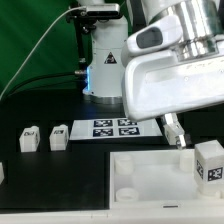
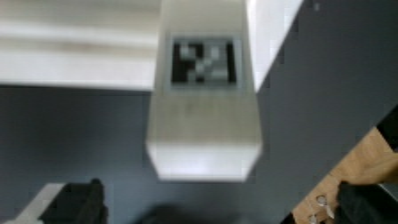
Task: Assemble one leg
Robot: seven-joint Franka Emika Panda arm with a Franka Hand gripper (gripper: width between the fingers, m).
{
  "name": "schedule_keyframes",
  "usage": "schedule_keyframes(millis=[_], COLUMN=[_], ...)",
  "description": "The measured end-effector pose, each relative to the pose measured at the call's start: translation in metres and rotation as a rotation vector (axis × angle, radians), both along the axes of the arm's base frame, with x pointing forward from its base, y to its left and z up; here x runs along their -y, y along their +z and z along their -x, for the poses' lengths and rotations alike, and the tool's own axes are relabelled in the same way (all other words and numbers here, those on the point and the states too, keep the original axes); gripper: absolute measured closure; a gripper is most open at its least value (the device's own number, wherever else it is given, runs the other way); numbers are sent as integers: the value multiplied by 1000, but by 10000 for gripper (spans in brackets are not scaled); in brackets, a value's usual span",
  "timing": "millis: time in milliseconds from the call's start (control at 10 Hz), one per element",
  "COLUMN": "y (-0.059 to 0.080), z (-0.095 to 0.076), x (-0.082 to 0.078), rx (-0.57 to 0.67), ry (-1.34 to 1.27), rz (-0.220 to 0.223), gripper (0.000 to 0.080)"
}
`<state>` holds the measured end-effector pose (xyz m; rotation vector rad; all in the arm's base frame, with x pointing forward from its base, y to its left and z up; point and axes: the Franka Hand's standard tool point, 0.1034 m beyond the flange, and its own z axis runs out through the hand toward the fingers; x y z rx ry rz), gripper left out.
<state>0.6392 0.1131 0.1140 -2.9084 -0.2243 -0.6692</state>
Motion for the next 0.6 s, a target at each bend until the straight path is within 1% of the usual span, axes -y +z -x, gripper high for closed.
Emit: schedule_keyframes(millis=[100,200,300,400,500,600], y=[-2,-1,-8,-14,-17,-23], z=[-1,-3,-2,8,8,20], x=[3,6,7,6,4,1], rx=[-128,-229,-290,-407,-463,-585], ry=[17,28,32,50,60,81], rz=[6,8,7,6,2,0], gripper=[150,150,150,150,150,150])
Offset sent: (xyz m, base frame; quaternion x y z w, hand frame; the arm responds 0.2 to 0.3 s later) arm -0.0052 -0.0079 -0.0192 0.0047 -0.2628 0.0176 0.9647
